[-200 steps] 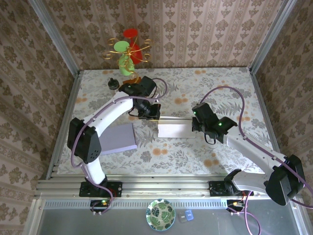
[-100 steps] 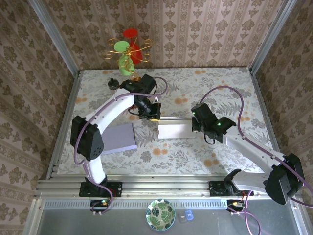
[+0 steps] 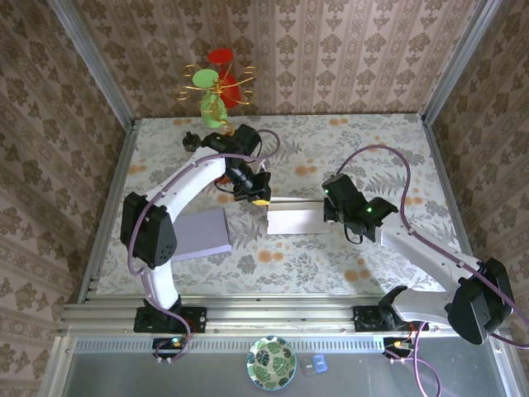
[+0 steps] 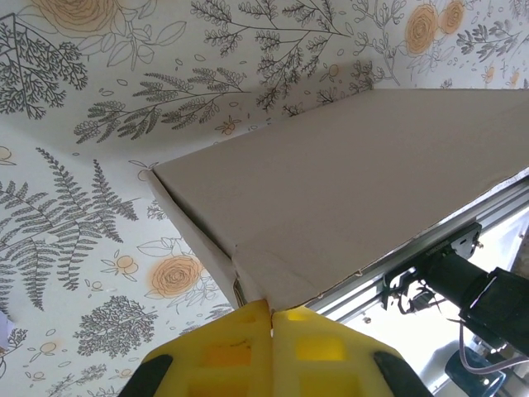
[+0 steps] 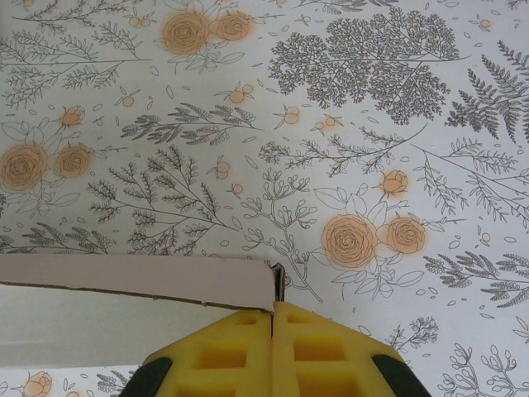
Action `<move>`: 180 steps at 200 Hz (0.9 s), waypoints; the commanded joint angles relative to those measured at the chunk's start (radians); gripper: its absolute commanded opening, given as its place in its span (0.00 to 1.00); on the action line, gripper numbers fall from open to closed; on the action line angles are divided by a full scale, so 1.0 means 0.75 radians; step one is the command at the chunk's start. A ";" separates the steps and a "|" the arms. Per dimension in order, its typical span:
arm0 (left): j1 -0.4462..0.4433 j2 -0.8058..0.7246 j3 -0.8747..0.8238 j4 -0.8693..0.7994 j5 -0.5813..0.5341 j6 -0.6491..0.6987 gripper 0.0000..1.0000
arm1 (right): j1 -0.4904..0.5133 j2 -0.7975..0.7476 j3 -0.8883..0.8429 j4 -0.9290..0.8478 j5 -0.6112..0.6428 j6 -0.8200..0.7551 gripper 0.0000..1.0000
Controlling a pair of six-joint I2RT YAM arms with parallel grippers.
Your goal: Fold the paper box
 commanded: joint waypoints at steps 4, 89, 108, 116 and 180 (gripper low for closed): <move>-0.008 0.016 0.035 0.007 0.103 -0.003 0.00 | 0.037 0.038 -0.012 -0.036 -0.062 0.039 0.00; -0.002 -0.054 -0.077 0.073 0.051 0.207 0.00 | 0.042 0.006 -0.037 -0.018 -0.060 0.041 0.00; -0.004 -0.095 -0.147 0.134 0.030 0.232 0.00 | 0.045 -0.006 -0.046 -0.012 -0.058 0.043 0.00; -0.004 -0.115 -0.170 0.152 0.017 0.242 0.00 | 0.048 -0.011 -0.050 -0.007 -0.057 0.043 0.00; -0.063 -0.187 -0.288 0.259 -0.056 0.293 0.00 | 0.066 -0.047 -0.095 0.009 -0.044 0.058 0.00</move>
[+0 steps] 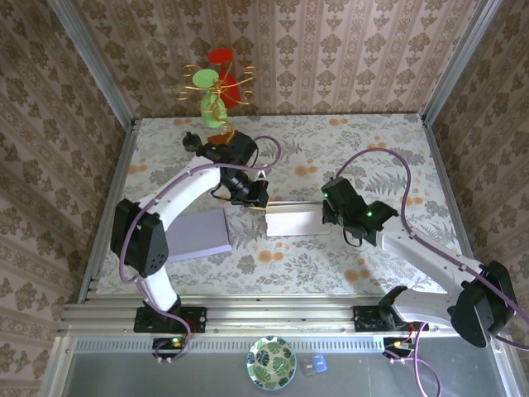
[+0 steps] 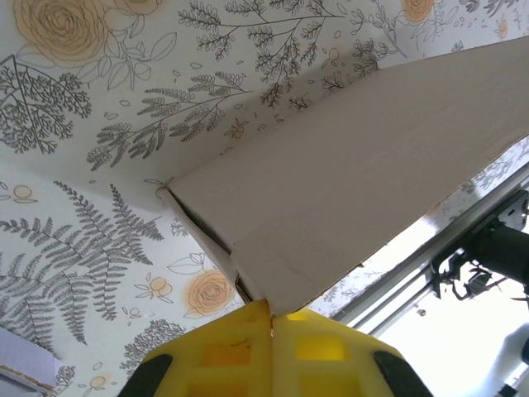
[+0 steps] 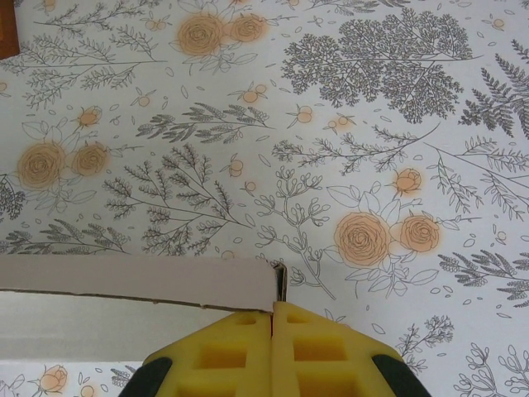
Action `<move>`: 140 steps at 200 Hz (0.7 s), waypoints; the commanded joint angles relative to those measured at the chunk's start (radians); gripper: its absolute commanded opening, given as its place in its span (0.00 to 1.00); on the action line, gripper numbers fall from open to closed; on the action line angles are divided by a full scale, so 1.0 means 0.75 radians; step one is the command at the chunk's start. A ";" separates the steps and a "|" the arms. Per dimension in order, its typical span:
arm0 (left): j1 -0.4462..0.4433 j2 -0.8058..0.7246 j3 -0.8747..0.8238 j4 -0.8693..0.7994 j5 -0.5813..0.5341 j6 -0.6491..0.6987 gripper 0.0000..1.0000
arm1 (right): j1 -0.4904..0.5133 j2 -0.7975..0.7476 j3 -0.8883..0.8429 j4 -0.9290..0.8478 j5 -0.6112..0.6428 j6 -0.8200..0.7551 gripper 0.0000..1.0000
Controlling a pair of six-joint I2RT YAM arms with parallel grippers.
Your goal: Fold the paper box
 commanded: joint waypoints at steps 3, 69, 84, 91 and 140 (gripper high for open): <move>-0.052 -0.059 -0.067 0.094 -0.020 0.052 0.00 | 0.032 -0.009 -0.053 -0.029 -0.045 0.033 0.00; -0.099 -0.143 -0.215 0.192 -0.153 0.044 0.00 | 0.036 -0.073 -0.089 -0.047 -0.068 0.095 0.00; -0.113 -0.152 -0.240 0.210 -0.180 0.035 0.00 | 0.036 -0.087 -0.087 -0.064 -0.095 0.140 0.05; -0.118 -0.158 -0.253 0.221 -0.189 0.030 0.00 | 0.036 -0.095 -0.082 -0.075 -0.113 0.171 0.10; -0.137 -0.183 -0.294 0.240 -0.239 0.010 0.00 | 0.002 -0.274 -0.092 -0.131 -0.306 0.775 0.52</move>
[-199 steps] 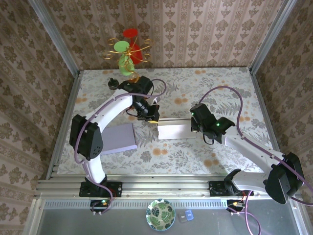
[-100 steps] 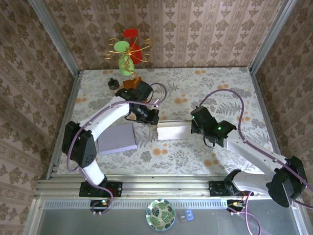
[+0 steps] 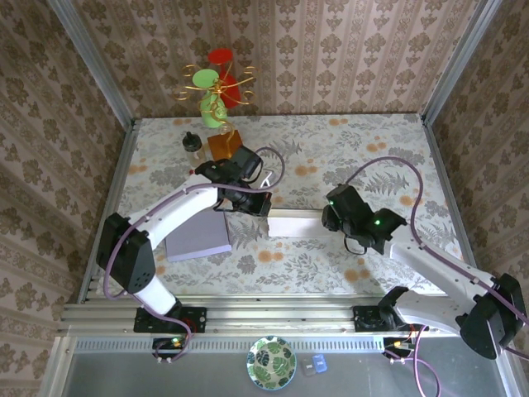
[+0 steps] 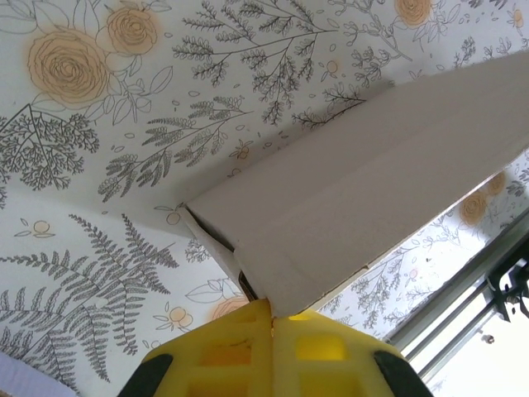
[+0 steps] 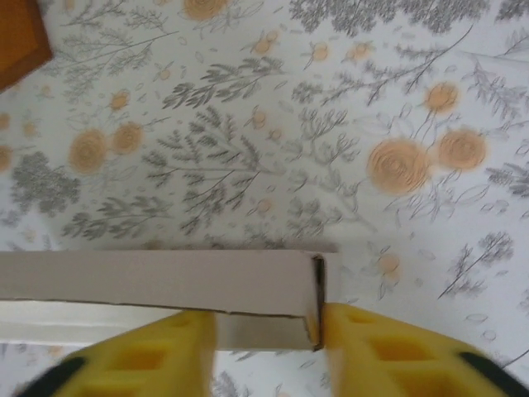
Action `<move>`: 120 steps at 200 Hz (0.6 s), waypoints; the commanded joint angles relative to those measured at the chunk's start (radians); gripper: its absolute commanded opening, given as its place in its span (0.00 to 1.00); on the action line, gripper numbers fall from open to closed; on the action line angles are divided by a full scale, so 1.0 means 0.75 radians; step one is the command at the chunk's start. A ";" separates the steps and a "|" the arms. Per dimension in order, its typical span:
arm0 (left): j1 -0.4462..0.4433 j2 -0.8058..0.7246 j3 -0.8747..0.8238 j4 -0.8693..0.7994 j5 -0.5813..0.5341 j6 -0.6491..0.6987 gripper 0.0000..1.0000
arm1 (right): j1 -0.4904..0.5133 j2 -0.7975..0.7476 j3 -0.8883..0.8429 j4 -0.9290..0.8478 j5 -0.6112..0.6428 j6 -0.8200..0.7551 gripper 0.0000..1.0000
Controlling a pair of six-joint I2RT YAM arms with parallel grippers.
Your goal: Fold the paper box
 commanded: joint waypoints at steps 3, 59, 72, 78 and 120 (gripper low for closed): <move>-0.019 -0.005 -0.052 -0.018 -0.053 -0.011 0.00 | -0.022 -0.137 -0.048 -0.023 -0.173 0.457 0.53; -0.043 0.007 -0.042 -0.016 -0.074 -0.014 0.00 | -0.141 -0.371 -0.252 0.235 -0.275 1.127 0.65; -0.050 0.008 -0.040 -0.018 -0.081 -0.014 0.00 | -0.170 -0.397 -0.319 0.329 -0.275 1.227 0.66; -0.051 0.007 -0.041 -0.017 -0.084 -0.013 0.00 | -0.185 -0.401 -0.345 0.365 -0.279 1.259 0.66; -0.056 0.002 -0.041 -0.022 -0.096 -0.016 0.00 | -0.246 -0.385 -0.437 0.496 -0.307 1.362 0.63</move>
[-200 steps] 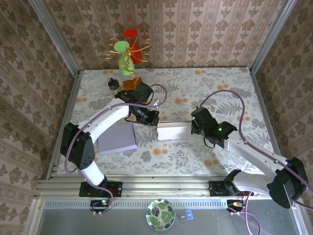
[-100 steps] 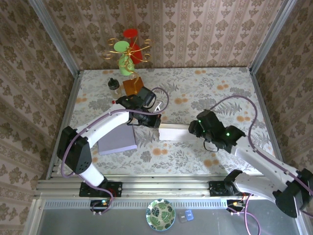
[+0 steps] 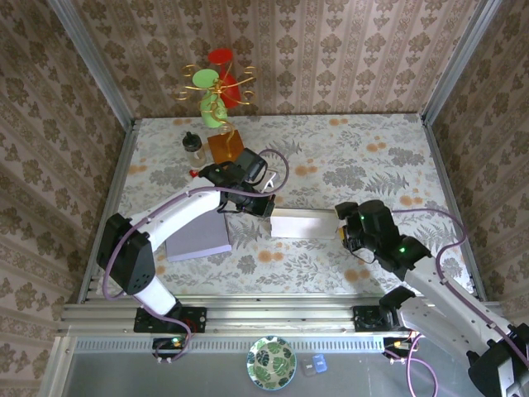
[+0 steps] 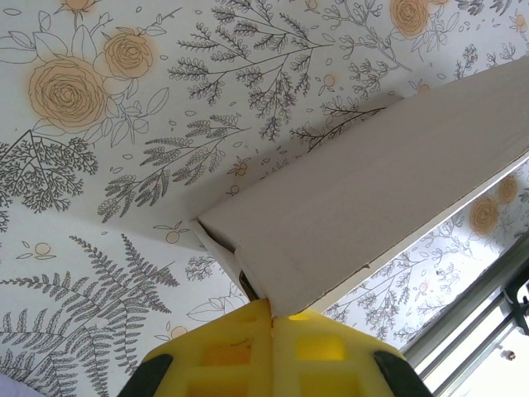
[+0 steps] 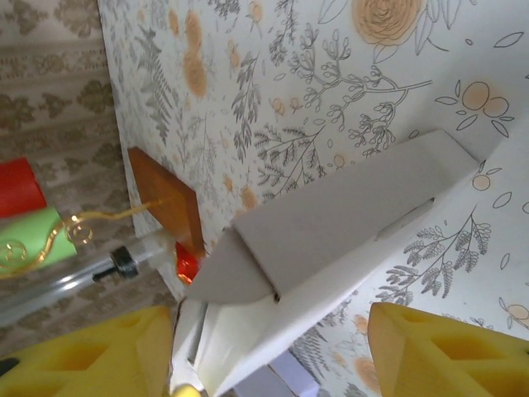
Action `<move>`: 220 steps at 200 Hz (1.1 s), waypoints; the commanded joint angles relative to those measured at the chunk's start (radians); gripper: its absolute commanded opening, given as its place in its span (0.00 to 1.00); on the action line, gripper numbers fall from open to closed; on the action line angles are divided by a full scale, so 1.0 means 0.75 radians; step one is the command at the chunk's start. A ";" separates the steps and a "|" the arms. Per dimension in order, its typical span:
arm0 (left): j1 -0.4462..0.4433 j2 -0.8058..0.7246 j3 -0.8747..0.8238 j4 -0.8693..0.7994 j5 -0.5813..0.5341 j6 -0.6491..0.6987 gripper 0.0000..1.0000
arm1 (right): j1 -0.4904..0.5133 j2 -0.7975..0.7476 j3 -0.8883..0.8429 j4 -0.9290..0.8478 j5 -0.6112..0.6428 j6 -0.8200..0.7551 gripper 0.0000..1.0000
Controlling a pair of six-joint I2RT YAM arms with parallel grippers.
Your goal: Fold the paper box
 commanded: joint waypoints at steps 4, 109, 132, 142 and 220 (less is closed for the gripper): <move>-0.014 0.006 -0.027 -0.073 -0.033 -0.016 0.00 | -0.026 0.002 -0.048 0.151 -0.013 0.156 0.62; -0.020 -0.006 -0.019 -0.074 -0.038 -0.028 0.00 | -0.051 0.056 -0.110 0.253 -0.028 0.147 0.47; -0.019 -0.026 -0.032 -0.053 -0.039 -0.054 0.02 | -0.055 0.066 -0.120 0.251 -0.028 0.132 0.41; -0.019 -0.042 -0.037 -0.043 -0.038 -0.073 0.06 | -0.057 0.068 -0.121 0.235 -0.027 0.123 0.39; 0.092 -0.299 -0.192 0.247 0.097 -0.711 0.29 | -0.057 0.076 -0.138 0.165 -0.028 0.098 0.34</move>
